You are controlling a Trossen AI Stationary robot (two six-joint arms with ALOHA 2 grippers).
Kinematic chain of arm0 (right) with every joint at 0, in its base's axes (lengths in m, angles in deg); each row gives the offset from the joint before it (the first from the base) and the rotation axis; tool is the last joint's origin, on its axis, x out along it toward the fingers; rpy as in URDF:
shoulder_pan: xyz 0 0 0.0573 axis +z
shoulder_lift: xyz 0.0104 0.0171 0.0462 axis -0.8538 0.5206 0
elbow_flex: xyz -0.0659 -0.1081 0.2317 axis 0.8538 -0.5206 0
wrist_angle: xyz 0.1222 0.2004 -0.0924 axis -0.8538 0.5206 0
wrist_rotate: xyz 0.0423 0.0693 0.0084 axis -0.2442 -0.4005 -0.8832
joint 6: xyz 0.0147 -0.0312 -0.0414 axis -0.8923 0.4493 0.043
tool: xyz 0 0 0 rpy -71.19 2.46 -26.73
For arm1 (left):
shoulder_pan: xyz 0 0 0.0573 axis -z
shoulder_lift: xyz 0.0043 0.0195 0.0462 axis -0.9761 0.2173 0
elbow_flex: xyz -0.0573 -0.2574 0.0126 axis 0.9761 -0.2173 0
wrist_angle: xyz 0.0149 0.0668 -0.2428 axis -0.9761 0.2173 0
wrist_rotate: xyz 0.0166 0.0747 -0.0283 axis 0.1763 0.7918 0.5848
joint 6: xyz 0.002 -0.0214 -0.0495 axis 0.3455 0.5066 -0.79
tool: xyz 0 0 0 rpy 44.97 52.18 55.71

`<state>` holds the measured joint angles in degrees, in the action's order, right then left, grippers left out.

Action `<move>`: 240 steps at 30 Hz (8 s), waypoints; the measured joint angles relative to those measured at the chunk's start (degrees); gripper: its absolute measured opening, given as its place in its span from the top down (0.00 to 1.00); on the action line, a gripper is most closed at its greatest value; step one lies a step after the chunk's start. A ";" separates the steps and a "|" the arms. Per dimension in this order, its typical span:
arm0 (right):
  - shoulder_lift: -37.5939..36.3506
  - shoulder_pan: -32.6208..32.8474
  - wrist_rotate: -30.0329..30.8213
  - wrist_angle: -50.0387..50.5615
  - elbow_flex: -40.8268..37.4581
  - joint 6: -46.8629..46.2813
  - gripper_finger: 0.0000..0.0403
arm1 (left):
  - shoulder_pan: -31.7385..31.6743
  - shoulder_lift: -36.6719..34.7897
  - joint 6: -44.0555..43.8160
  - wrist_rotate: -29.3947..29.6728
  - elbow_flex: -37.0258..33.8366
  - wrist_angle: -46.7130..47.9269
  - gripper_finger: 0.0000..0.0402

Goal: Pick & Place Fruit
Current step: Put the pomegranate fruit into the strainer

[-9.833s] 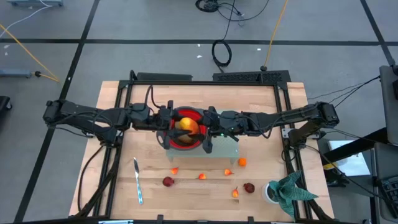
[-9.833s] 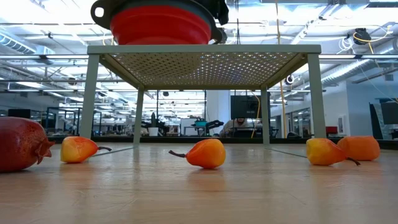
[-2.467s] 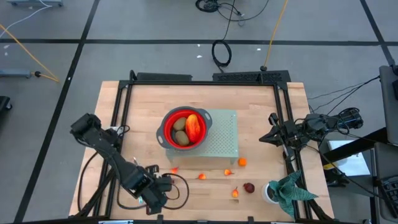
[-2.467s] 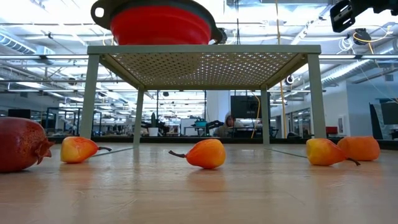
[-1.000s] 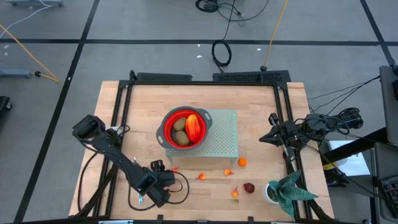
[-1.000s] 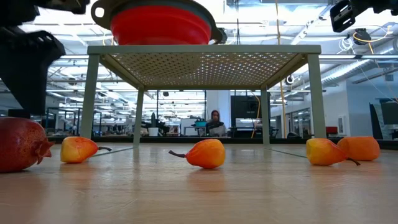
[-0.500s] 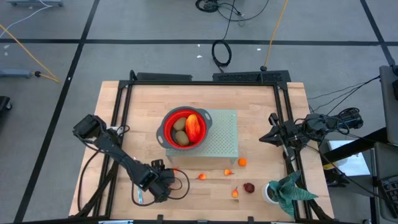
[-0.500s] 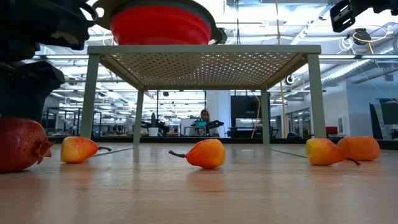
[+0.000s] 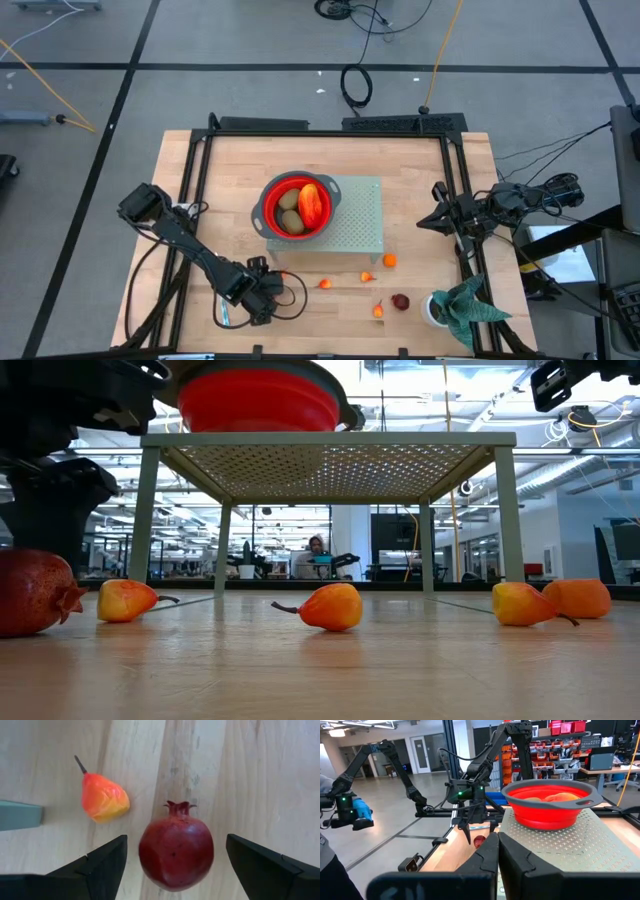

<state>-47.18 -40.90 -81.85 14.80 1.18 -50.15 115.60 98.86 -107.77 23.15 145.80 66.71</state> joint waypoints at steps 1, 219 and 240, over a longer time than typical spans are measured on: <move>0.00 0.01 0.00 0.01 0.00 0.00 1.00 | 0.00 0.00 -0.01 -0.17 0.00 0.01 0.20; 0.04 -0.01 4.81 0.04 0.02 0.44 1.00 | -31.23 -25.87 28.64 -7.07 14.80 21.27 0.53; 0.02 -0.01 4.79 0.07 0.02 0.44 1.00 | -31.22 -27.72 28.65 -4.61 16.10 22.94 0.32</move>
<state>-47.15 -40.91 -77.06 14.87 1.21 -49.72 84.38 71.14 -79.12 18.53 161.91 89.65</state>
